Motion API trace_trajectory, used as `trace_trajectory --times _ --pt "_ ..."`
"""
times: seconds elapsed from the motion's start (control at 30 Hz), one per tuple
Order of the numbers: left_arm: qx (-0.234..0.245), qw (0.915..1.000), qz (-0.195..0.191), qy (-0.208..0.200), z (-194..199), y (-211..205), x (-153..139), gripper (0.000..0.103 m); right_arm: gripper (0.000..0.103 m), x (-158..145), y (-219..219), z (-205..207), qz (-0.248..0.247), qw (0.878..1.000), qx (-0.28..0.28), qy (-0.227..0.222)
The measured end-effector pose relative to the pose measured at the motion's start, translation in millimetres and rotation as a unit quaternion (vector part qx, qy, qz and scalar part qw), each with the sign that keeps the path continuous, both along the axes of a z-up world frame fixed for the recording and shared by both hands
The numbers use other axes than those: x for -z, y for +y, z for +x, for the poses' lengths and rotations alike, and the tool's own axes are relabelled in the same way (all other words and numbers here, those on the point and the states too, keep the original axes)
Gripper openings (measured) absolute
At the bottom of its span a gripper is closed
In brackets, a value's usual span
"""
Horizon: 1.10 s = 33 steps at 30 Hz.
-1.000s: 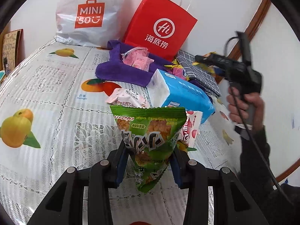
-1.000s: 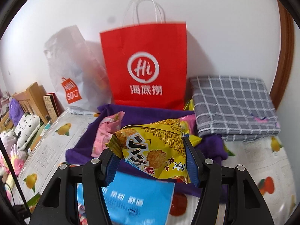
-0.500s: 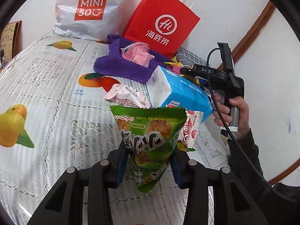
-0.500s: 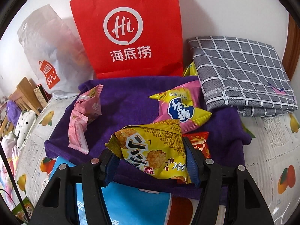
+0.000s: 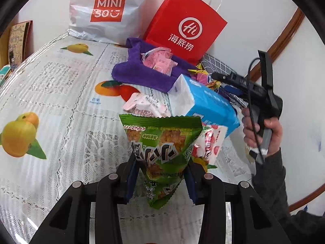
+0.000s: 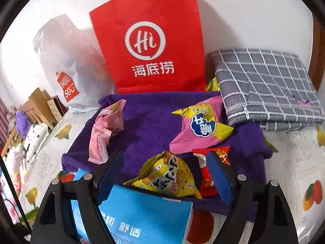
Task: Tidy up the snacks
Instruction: 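Carry the green chip bag onto the towel and open the left tool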
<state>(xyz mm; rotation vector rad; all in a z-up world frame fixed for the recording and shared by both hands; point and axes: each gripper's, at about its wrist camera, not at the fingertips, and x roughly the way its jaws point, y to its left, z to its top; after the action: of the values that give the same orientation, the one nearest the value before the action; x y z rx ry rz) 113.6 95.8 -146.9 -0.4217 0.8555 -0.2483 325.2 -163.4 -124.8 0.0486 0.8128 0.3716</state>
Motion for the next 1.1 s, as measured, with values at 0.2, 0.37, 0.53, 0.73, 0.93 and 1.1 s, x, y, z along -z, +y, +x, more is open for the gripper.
trace_trajectory --times 0.2,0.37,0.53,0.73,0.93,1.1 --pt "-0.002 0.9992 0.034 -0.019 4.6 -12.8 -28.1 0.039 0.083 -9.9 -5.6 -18.7 0.009 1.000 0.003 -0.025" --pt "-0.008 0.9987 0.038 -0.033 25.3 -19.2 -47.9 0.039 0.068 -11.5 -12.2 -18.8 0.019 1.000 0.009 -0.020" --pt "-0.022 0.9981 0.040 -0.041 66.7 -26.5 -65.3 0.039 0.045 -4.9 -26.3 -11.2 0.037 0.999 0.028 0.000" --pt "-0.018 0.9966 0.074 -0.031 121.8 -44.3 -69.0 0.039 0.036 -7.1 -40.4 -7.6 0.045 0.998 0.044 0.006" --pt "-0.006 0.9957 0.091 -0.019 169.8 -55.8 -64.1 0.039 0.036 -14.1 -51.1 -8.0 0.048 0.998 0.042 0.007" --pt "0.004 0.9924 0.123 0.011 206.6 -71.8 -40.1 0.039 0.036 -9.1 -53.9 -4.5 0.061 0.997 0.031 0.033"
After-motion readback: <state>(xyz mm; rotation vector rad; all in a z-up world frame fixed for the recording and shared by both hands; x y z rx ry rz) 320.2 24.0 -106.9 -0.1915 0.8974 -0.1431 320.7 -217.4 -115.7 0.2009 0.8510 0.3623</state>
